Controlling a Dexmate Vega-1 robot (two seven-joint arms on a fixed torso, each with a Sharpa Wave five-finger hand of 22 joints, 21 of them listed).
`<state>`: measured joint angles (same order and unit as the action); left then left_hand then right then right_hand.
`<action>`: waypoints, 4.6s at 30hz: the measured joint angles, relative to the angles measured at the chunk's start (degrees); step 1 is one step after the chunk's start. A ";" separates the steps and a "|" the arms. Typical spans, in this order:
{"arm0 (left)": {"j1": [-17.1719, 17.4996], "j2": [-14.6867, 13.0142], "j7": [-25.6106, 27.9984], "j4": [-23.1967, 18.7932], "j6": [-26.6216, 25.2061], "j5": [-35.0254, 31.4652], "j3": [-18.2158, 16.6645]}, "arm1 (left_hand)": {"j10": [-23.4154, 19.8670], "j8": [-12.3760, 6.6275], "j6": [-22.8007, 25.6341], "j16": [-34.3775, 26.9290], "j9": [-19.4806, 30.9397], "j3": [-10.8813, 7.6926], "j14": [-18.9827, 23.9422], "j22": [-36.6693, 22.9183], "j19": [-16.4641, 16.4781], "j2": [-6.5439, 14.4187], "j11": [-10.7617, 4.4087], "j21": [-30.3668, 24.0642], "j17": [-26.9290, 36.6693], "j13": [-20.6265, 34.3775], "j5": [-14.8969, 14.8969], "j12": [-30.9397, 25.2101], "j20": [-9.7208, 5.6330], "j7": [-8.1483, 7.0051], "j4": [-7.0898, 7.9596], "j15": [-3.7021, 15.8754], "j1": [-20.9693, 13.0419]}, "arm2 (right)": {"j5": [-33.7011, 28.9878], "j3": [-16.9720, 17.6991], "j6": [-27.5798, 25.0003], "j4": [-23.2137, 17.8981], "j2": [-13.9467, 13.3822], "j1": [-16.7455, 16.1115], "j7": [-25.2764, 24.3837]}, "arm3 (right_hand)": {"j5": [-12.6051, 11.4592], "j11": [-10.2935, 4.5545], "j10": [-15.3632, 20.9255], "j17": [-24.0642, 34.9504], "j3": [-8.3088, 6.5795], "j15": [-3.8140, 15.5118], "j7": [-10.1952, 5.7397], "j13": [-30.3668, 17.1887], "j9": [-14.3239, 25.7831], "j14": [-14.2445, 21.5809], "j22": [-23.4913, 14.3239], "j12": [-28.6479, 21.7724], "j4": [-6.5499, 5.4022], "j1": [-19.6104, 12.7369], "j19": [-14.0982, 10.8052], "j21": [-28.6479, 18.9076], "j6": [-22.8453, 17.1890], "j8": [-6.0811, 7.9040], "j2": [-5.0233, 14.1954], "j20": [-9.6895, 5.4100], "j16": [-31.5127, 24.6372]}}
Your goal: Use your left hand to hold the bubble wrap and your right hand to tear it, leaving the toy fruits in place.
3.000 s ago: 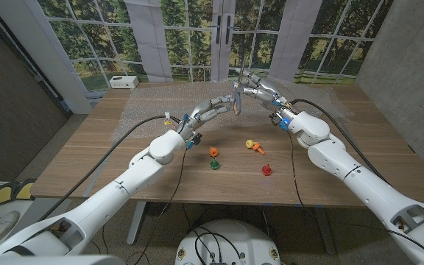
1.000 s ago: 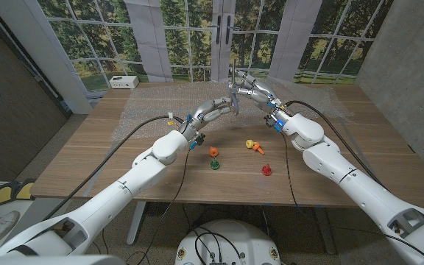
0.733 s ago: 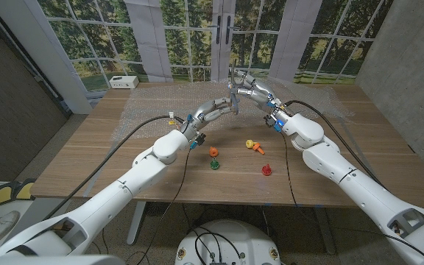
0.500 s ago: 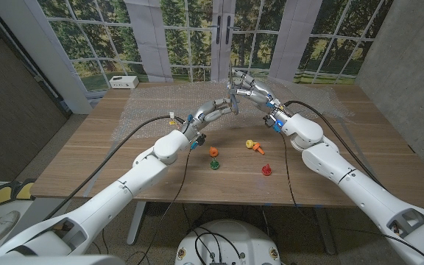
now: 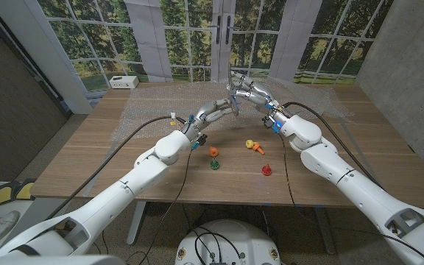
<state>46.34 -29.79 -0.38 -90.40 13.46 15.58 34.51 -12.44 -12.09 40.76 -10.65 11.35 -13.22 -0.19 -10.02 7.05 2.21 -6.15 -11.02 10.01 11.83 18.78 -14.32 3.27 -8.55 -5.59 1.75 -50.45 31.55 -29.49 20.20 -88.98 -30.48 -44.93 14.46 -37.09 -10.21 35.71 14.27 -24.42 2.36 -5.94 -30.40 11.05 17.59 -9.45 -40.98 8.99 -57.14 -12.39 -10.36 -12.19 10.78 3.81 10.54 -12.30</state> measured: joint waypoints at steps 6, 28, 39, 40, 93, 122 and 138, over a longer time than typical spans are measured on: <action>-0.04 0.14 0.00 0.11 0.00 0.09 0.04 | -0.22 0.00 0.08 0.00 0.00 0.22 0.05 0.00 0.32 0.00 0.22 0.00 0.00 0.00 0.00 0.00 0.32 0.07 0.22 0.05 0.00 | 0.23 -0.04 -0.07 0.13 0.14 0.01 0.02 | 0.05 -0.01 -0.01 0.00 0.00 0.00 0.00 0.00 0.00 0.00 0.00 0.00 0.00 0.02 0.00 0.00 0.00 0.00 0.01 0.00 0.00; -0.13 0.88 1.22 0.43 -0.29 0.22 0.07 | -9.69 -0.45 4.27 -3.17 0.28 1.38 10.27 -0.27 2.67 3.56 -3.48 -0.45 1.31 2.18 -0.35 -3.78 1.63 -1.09 1.77 0.44 0.21 | 0.76 -0.24 -0.27 0.27 0.41 0.02 0.51 | -0.01 0.00 0.00 -0.01 0.08 -0.21 -0.21 -0.49 0.00 0.21 0.00 0.00 0.08 0.24 0.42 0.00 -0.20 0.00 -0.27 0.03 -0.18; 0.34 1.11 2.30 0.17 -0.61 0.20 -0.16 | -15.96 -0.83 6.95 -7.85 -0.17 0.98 18.87 -0.81 3.38 5.62 -3.33 -1.11 5.98 9.17 -1.02 -10.71 2.78 -1.49 2.48 0.63 -0.45 | 0.59 -0.46 -0.27 0.43 0.46 0.17 0.51 | -0.01 -0.01 -0.01 -0.02 0.14 -0.21 -0.21 -0.49 0.00 0.21 0.00 0.00 0.14 0.31 0.74 0.00 -0.20 0.00 -0.35 0.32 -0.17; 0.36 1.15 2.34 0.17 -0.60 0.20 -0.18 | -16.31 -0.96 7.49 -8.78 -0.17 0.90 19.87 -0.81 3.38 5.84 -2.98 -1.31 7.40 10.81 -1.33 -12.31 2.78 -1.36 2.39 0.64 -0.67 | 0.55 -0.48 -0.27 0.44 0.46 0.18 0.53 | -0.01 -0.01 -0.01 -0.01 0.16 -0.21 -0.21 -0.49 0.00 0.21 0.00 0.00 0.15 0.31 0.74 0.00 -0.20 0.00 -0.35 0.32 -0.17; 2.54 4.73 9.54 -0.29 -0.85 1.10 -1.60 | -18.58 -7.97 18.27 -79.64 9.71 8.35 52.94 -37.32 39.90 4.53 -0.22 -48.61 61.06 59.49 -7.56 -39.12 -8.67 4.40 -1.77 5.50 -15.26 | -0.39 -1.11 -1.02 0.66 0.47 0.21 0.44 | 0.11 -0.45 -0.45 -0.03 0.16 -0.21 -0.21 -0.80 0.00 0.21 0.00 0.00 0.14 0.26 1.04 0.00 -0.20 0.00 -0.33 0.00 -0.17; 2.62 5.51 5.28 0.47 -0.66 7.90 -1.96 | -19.98 -7.80 18.71 -79.65 10.07 8.17 54.87 -38.60 41.37 3.72 1.16 -53.47 61.07 59.68 -7.78 -40.02 -9.41 4.80 -2.06 6.12 -16.08 | 0.95 -0.16 -1.47 0.45 -0.27 -0.83 0.20 | 0.72 -0.86 -0.86 0.25 1.37 0.00 -0.40 0.08 0.00 -0.09 0.00 0.04 -0.55 0.66 1.06 0.00 0.03 0.00 -0.20 0.02 -0.17; 2.98 5.03 4.25 -0.13 -1.25 10.17 -2.43 | -20.17 -7.77 18.68 -79.00 10.34 7.87 54.88 -37.99 40.70 4.03 1.35 -54.25 61.07 59.57 -7.78 -40.03 -9.21 4.79 -1.75 6.13 -15.77 | 1.46 -0.09 -0.34 1.16 -0.27 -0.98 1.61 | 12.96 3.94 -15.69 0.66 10.63 -0.18 0.93 7.02 0.00 -9.06 -0.30 3.06 -4.04 13.84 3.85 0.00 4.86 0.26 -4.92 1.58 -0.44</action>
<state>49.32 -24.77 3.87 -90.53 12.22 25.75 32.08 -32.60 -19.86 59.44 -89.65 21.69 -5.35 54.70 -48.01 47.74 6.24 -4.80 -65.27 71.09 71.41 11.00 -54.35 -5.94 -3.76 -7.34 7.88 -66.22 33.01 -29.57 19.86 -87.82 -30.76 -45.91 16.08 -24.13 -6.27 20.02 14.93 -13.79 2.18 -5.01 -23.38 11.05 8.53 -9.76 -37.92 4.95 -43.30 -8.54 -10.36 -7.33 11.04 -1.11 12.12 -12.74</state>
